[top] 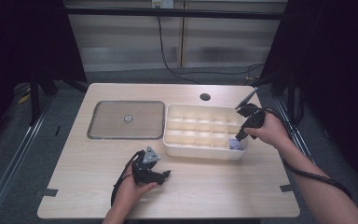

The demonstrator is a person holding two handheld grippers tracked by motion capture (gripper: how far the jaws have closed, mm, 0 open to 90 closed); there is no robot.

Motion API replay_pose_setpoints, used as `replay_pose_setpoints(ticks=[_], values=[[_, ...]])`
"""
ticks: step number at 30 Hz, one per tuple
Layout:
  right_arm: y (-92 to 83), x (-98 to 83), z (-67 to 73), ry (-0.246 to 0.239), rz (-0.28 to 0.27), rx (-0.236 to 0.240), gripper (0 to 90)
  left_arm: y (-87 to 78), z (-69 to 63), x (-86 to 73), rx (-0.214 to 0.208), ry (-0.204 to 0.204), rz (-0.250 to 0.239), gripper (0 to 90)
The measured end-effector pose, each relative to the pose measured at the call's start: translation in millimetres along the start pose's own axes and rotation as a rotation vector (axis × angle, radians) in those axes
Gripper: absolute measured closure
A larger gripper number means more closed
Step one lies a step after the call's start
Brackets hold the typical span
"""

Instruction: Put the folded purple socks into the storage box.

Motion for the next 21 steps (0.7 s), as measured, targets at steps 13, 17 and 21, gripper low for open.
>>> replay_pose_setpoints(ticks=[13, 17, 21], values=[[-6.4, 3.3, 0.7, 0.001, -0.012, -0.007, 59.9, 0.2, 0.2, 0.2, 0.001, 0.001, 0.0, 22.2], [-9.0, 4.3, 1.6, -0.007, -0.014, -0.006, 57.4, 0.0, 0.7, 0.2, 0.004, 0.006, 0.001, 22.2], [-10.8, 5.3, 1.6, -0.011, -0.022, -0.003, 55.3, 0.2, 0.2, 0.1, 0.0, 0.001, 0.0, 22.2]])
Point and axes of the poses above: each handheld gripper's, and its own axes: y roughly forward along the jaws, x roughly out of its top, z roughly to its left, the point moved 9 cm from there along y, roughly forward along the jaws, and after that the axes turned 2 degrees about -y, right-handed, at the moved point
